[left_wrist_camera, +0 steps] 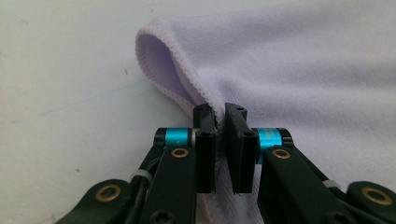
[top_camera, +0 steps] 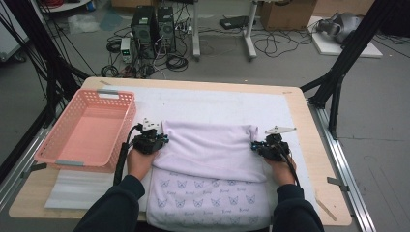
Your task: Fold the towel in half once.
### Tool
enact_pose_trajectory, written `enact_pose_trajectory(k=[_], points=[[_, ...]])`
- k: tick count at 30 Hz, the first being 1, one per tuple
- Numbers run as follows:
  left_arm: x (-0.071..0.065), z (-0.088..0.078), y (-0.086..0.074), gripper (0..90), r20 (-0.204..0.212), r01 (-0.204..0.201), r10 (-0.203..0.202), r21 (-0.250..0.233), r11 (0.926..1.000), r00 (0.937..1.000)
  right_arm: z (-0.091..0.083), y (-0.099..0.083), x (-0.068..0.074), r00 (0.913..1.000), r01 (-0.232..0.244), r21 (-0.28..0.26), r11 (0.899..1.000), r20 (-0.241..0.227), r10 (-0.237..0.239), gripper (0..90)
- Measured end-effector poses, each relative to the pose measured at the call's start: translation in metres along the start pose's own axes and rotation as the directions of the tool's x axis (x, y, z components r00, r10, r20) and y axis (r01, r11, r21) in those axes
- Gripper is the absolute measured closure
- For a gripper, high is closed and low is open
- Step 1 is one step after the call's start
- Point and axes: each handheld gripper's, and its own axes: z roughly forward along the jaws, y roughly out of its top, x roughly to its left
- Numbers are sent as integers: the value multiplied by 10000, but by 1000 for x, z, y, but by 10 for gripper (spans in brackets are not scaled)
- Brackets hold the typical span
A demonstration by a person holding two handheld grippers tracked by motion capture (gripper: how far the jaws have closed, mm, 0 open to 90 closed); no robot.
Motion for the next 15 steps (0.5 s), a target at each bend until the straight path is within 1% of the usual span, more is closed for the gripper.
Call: enact_pose_trajectory(k=[2,3,5,6,7,9,10,11,12,13,14,15], points=[[0,0,1,840,-23,160,-159,45,9999,9999,0,0,1,9998,197,-31,9998,101,-197,851],[1,0,1,843,33,278,-279,37,9996,9996,0,1,1,9999,143,-70,9999,80,-142,855],[6,2,2,847,133,781,-780,-103,9969,9969,1,0,-1,10000,28,-224,9997,81,-26,859],[8,3,4,847,140,921,-919,-153,9956,9957,1,1,-2,9999,18,-357,9994,147,-13,861],[10,5,6,847,148,984,-982,-141,9950,9951,2,1,-3,9998,21,-476,9989,187,-12,863],[12,10,13,848,82,952,-951,-79,9954,9954,4,3,-4,9994,35,-656,9978,334,-13,866],[14,11,16,848,27,1106,-1106,-261,9935,9939,5,4,-6,9992,44,-715,9974,389,-17,866],[17,14,19,848,64,1275,-1274,-247,9915,9918,7,6,-8,9991,-20,-753,9972,427,53,866],[20,17,23,848,18,1336,-1336,-205,9908,9910,8,8,-11,9989,-79,-813,9967,444,116,866],[23,20,26,848,25,1449,-1449,-363,9888,9894,9,10,-13,9987,-164,-875,9960,459,205,866],[26,22,29,848,85,1660,-1658,-382,9854,9861,10,13,-16,9984,-177,-946,9954,515,226,866],[28,25,33,848,54,1749,-1748,-474,9834,9846,11,17,-18,9981,-148,-1016,9947,576,208,866]])
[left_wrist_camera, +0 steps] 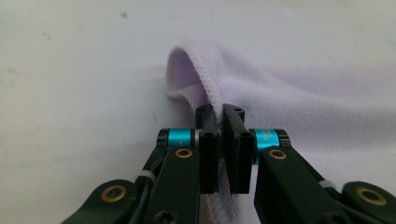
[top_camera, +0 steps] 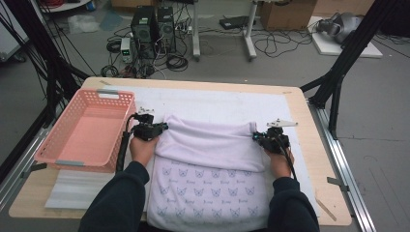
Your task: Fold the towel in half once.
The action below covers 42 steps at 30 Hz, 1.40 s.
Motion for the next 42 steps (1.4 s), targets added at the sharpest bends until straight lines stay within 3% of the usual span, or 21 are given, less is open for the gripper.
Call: enact_pose_trajectory(k=[1,3,4,8,10,12,15,16,17,19,21,22,25,29,33,35,39,41,42], points=[[1,2,4,848,10,104,-104,-24,9999,9999,2,4,-2,10000,11,-56,10000,65,-11,866],[4,4,8,847,27,559,-558,-531,9970,9984,6,11,-4,9997,11,-101,9999,249,-8,866],[6,4,10,847,19,675,-675,-432,9968,9977,7,15,-5,9994,0,-142,9999,334,5,866],[5,-1,21,847,17,292,-292,-1156,9929,9996,7,30,-7,9974,-61,-710,9975,708,111,865],[5,-6,25,845,127,108,-88,-1683,9857,9999,6,36,-6,9954,-28,-1173,9931,952,140,865],[5,-7,26,843,67,-111,126,-1910,9815,9999,5,38,-5,9944,17,-1531,9882,1046,145,863],[4,-1,20,816,67,-462,473,-1164,9921,9989,12,35,-6,9925,-53,-1091,9940,1211,186,854],[3,0,19,755,-95,-558,552,-934,9941,9984,15,33,-7,9920,-210,-903,9957,1224,320,834],[3,-2,18,664,-160,-611,599,-911,9940,9981,17,31,-8,9910,-349,-742,9966,1263,442,789],[-1,-9,17,567,-103,-769,762,-1190,9899,9970,19,29,-9,9885,-721,-544,9959,1295,786,625],[-5,-15,16,525,160,-1157,1185,-1224,9857,9928,14,28,-11,9881,-716,-645,9953,1315,796,592],[-7,-18,14,518,391,-1282,1338,-1200,9845,9902,11,29,-11,9890,-754,-573,9955,1232,820,549],[-12,-19,9,509,843,-1828,1878,-639,9811,9786,1,30,-11,9952,-611,-545,9966,730,650,546],[-15,-18,-2,511,1098,-1855,1893,-441,9817,9758,-12,34,-1,9996,-66,-506,9987,257,79,552],[-16,-14,-10,539,1100,-2210,2187,86,9752,9696,-20,27,10,9972,580,-317,9978,-457,-594,593],[-18,-11,-12,559,1018,-2481,2434,361,9681,9646,-22,19,13,9923,654,-7,9979,-1050,-651,597],[-21,-7,-15,607,951,-2943,2880,605,9538,9529,-24,-1,15,9845,771,508,9957,-1619,-679,597],[-22,-8,-16,711,1036,-3103,3024,709,9480,9475,-27,-10,16,9813,747,661,9950,-1825,-616,603],[-24,-9,-16,776,1057,-3289,3206,734,9415,9413,-27,-14,16,9804,757,713,9946,-1875,-612,605]])
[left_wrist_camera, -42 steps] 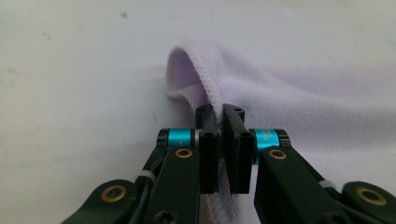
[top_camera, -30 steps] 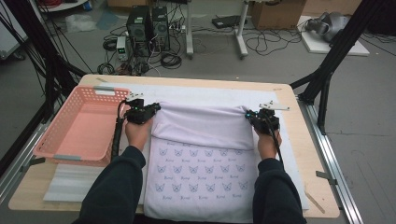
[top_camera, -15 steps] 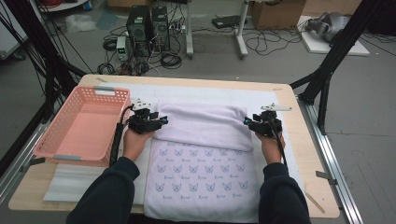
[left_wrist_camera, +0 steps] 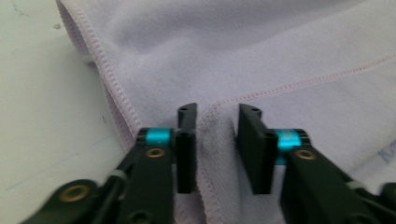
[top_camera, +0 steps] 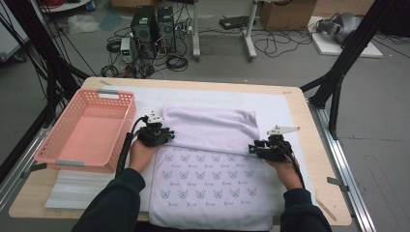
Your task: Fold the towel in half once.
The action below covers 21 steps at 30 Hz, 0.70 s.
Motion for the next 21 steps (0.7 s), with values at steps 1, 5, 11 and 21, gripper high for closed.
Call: enact_pose_trajectory(k=[1,5,11,21], points=[[-2,-1,0,820,-31,-196,196,34,9998,9998,0,-4,0,10000,62,74,10000,31,-62,616],[-8,-9,-3,866,49,-106,109,-463,9989,9999,-2,-14,-4,9996,-181,92,9998,-192,183,779],[-13,-32,-19,872,415,293,-247,-1120,9933,9988,-8,-18,-1,9988,63,-36,10000,-479,-65,848],[-28,-69,-43,870,1081,246,-41,-1893,9816,9941,-33,-25,11,9957,455,-603,9971,-780,-502,847]])
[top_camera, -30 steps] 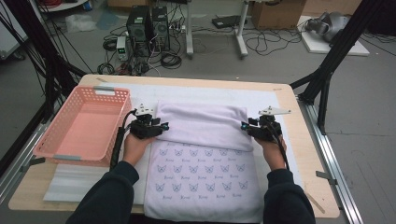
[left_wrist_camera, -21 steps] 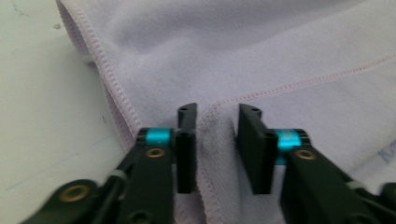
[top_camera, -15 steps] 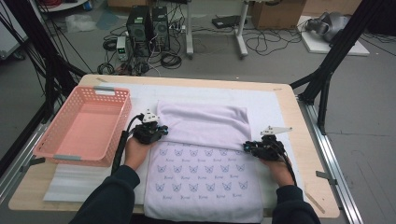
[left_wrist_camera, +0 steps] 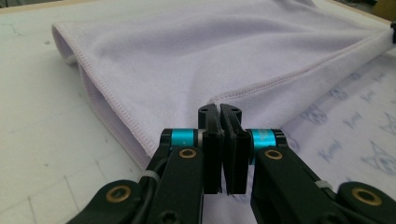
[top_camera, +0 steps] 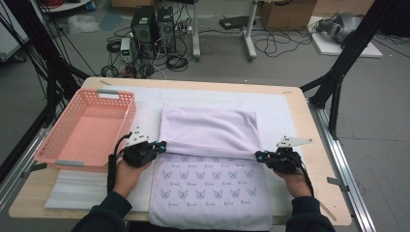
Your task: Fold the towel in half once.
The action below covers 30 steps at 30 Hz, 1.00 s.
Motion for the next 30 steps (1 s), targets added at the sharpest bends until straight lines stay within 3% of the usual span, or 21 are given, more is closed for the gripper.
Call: enact_pose_trajectory(k=[7,23,30], points=[[-15,-13,-9,868,191,-68,70,-75,9999,9998,-13,-9,9,9999,-85,-314,9995,-86,82,846],[-46,-52,-31,864,471,-209,217,-168,9996,9987,-39,-34,47,9999,-107,-375,9992,69,110,845],[-56,-68,-35,866,634,-114,129,-237,9997,9979,-52,-39,61,9998,-23,-450,9990,-182,15,846]])
